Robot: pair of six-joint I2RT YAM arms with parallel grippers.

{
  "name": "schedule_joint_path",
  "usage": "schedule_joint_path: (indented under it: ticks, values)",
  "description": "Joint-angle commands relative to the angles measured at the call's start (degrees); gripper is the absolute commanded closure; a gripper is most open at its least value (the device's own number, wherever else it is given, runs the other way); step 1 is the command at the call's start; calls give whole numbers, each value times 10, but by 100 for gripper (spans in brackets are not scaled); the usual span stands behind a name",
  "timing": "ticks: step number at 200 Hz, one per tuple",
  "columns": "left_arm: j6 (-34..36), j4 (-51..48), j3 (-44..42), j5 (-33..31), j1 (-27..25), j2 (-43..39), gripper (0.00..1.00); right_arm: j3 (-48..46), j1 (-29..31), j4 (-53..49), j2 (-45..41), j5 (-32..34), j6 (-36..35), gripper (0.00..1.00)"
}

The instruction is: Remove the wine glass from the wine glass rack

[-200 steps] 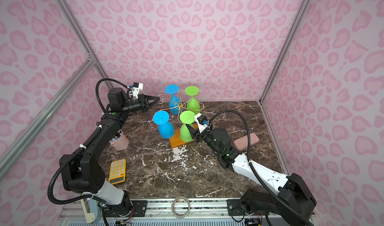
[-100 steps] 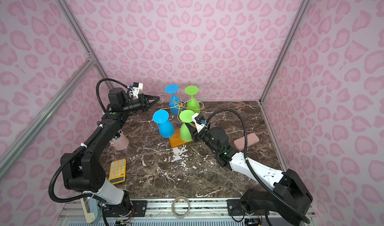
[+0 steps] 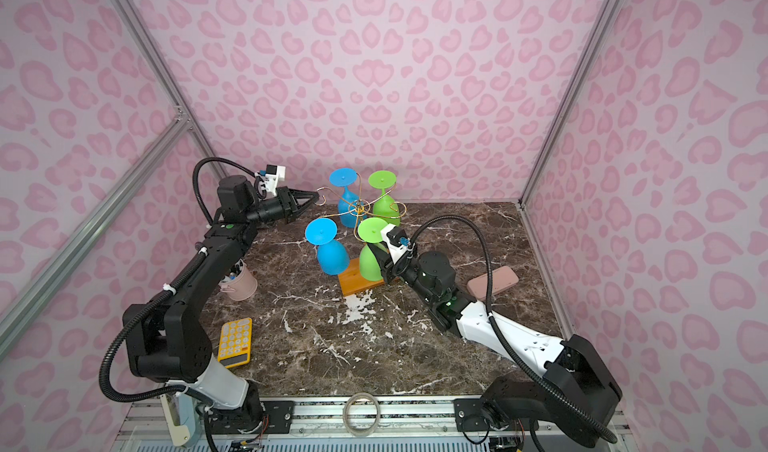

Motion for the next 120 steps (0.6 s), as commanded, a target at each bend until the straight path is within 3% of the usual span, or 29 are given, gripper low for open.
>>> schedule_joint_path:
  ticks: [1,41,120]
  values:
    - [60,-22,-4,-3,-3,9,90,4,1,20,5,-10,2,74]
    - [58,-23,-4,-4,-3,11,91,1,1,20,6,-15,8,86]
    - [57,-22,-7,-5,-3,13,91,15,2,18,21,-34,7,97]
